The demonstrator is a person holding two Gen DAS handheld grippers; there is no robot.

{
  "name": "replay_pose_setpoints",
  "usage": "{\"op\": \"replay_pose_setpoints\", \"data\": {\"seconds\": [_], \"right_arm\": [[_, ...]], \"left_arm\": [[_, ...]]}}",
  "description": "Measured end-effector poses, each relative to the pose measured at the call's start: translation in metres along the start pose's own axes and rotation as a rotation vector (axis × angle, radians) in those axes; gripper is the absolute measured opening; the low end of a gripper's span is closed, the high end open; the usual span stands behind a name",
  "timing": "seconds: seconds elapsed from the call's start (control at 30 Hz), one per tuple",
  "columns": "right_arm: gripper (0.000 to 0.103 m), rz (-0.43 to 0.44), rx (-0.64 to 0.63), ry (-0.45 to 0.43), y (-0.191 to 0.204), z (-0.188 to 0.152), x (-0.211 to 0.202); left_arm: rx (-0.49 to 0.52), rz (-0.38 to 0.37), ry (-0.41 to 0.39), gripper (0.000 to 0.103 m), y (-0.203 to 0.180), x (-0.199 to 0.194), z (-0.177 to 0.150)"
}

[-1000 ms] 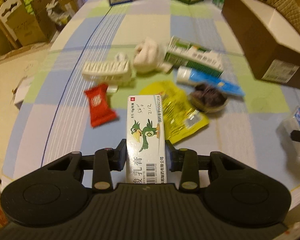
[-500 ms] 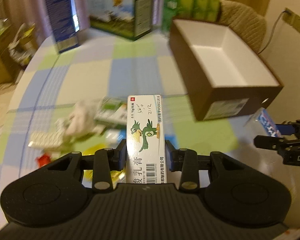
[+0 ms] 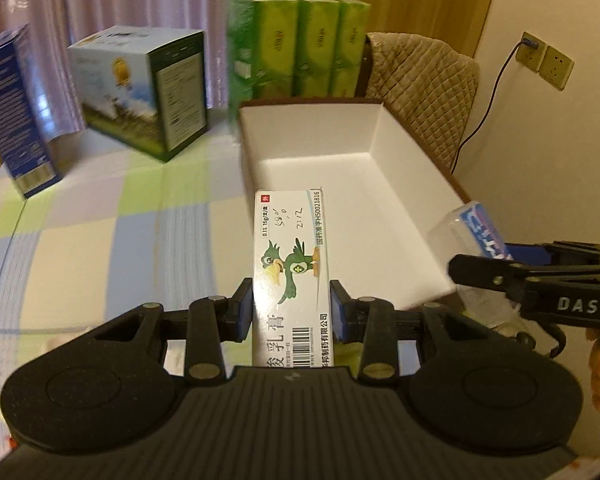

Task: Organize objects
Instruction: 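Carry the toothpick case and ointment box with both tools into the cardboard box, then open both tools to drop the case and ointment box inside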

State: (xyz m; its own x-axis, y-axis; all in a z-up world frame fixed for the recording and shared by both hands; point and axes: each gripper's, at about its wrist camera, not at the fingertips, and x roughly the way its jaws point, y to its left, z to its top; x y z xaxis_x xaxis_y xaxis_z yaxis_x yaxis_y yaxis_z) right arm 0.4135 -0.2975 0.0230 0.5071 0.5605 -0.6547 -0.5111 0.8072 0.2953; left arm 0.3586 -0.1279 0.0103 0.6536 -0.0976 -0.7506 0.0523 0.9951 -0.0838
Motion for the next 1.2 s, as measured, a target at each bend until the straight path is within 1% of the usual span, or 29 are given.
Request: {"op": "replay_pose_setpoints", "data": {"seconds": [0.1, 0.23, 0.4, 0.57, 0.7, 0.83, 1.2], "right_arm": [[0.056, -0.025, 0.027, 0.01, -0.016, 0.012, 0.014], [0.056, -0.07, 0.048, 0.047, -0.033, 0.022, 0.039], [0.056, -0.132, -0.021, 0.106, -0.036, 0.023, 0.065], [0.056, -0.151, -0.095, 0.16, -0.035, 0.017, 0.088], [0.056, -0.161, -0.138, 0.181, -0.039, 0.013, 0.095], [0.056, -0.161, -0.152, 0.193, -0.045, 0.013, 0.099], [0.056, -0.166, -0.207, 0.193, -0.046, 0.017, 0.103]], "left_arm": [[0.002, -0.009, 0.01, 0.034, -0.013, 0.021, 0.015], [0.012, 0.004, 0.043, 0.034, -0.024, 0.051, 0.029], [0.018, 0.022, 0.098, 0.034, -0.03, 0.085, 0.034], [0.018, 0.028, 0.153, 0.034, -0.036, 0.111, 0.036], [0.021, 0.032, 0.183, 0.034, -0.041, 0.124, 0.036], [0.021, 0.031, 0.208, 0.034, -0.047, 0.135, 0.039], [0.025, 0.028, 0.245, 0.034, -0.049, 0.156, 0.033]]}}
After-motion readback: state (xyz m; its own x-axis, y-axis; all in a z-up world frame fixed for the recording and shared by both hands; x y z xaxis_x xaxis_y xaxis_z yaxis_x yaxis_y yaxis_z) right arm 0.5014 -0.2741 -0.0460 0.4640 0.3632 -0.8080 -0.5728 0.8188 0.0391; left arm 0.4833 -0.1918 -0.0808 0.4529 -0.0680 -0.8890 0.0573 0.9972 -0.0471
